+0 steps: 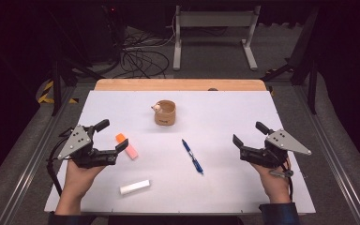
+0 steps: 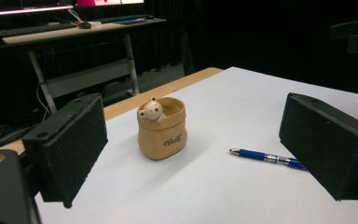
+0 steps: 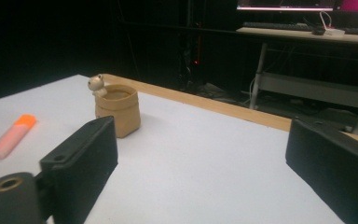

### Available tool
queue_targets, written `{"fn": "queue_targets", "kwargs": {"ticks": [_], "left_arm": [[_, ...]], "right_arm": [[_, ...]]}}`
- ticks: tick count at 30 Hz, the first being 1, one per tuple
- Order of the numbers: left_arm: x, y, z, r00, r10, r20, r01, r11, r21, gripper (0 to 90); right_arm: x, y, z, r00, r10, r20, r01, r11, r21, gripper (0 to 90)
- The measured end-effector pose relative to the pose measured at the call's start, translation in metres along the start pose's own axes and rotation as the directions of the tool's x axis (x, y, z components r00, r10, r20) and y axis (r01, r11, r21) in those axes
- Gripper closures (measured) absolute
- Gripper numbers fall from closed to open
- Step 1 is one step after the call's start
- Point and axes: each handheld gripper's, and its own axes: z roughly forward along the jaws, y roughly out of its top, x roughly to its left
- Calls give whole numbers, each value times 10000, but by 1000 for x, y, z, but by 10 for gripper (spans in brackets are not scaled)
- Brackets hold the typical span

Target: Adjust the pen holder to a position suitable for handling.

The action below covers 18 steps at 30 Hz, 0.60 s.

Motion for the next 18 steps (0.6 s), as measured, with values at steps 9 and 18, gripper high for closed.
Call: {"fn": "queue_targets", "kwargs": {"ticks": [9, 18], "left_arm": [[0, 1, 0, 10000, 3, -51, -3, 10000, -3, 84], [-1, 1, 1, 10000, -16, -67, 16, 10000, 65, 84]], "right_arm": [[25, -1, 13, 9991, 48, 419, -65, 9991, 418, 304], [46, -4, 21, 9931, 225, 1154, -293, 9979, 581, 368]]}}
